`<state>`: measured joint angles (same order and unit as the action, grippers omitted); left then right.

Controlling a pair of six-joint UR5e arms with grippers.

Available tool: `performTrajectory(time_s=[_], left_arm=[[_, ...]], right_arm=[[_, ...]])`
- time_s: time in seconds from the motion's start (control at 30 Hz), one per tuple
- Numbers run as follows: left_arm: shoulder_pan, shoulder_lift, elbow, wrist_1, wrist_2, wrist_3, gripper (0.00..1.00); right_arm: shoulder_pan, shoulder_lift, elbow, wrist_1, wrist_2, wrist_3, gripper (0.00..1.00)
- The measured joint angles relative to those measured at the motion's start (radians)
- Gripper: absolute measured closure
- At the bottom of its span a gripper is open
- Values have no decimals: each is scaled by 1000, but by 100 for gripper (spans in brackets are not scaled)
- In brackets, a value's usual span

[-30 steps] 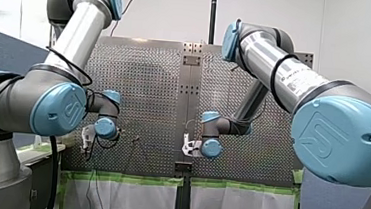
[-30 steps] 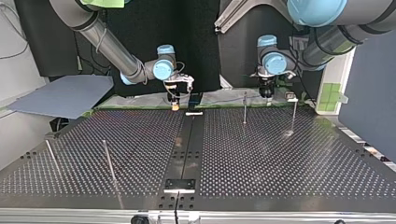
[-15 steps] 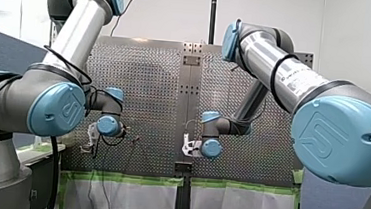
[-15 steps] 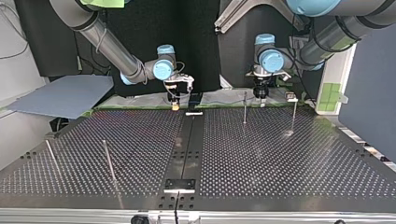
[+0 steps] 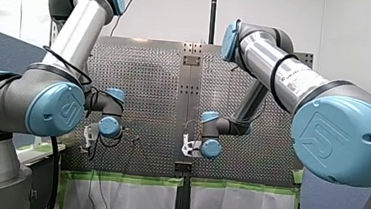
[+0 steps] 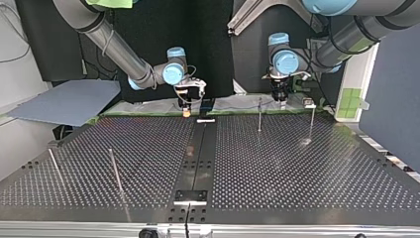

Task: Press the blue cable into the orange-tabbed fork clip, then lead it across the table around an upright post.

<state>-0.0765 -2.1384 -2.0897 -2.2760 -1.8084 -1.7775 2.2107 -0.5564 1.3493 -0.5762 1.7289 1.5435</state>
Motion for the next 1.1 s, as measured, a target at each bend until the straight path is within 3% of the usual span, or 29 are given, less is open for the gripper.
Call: performTrajectory(time_s=[0.23,0.7,0.9,1.1], left_arm=[[-15,-3,-9,-5,-55,1,0],[-44,-47,-14,-23,-57,-1,0],[-59,-49,-15,-19,-22,-6,0],[-83,-50,-17,17,27,-45,0]], right_arm=[[-1,0,0,-1,0,0,100],[-3,1,0,-2,0,0,100],[-3,1,0,-1,0,0,100],[-3,2,0,-3,0,0,100]])
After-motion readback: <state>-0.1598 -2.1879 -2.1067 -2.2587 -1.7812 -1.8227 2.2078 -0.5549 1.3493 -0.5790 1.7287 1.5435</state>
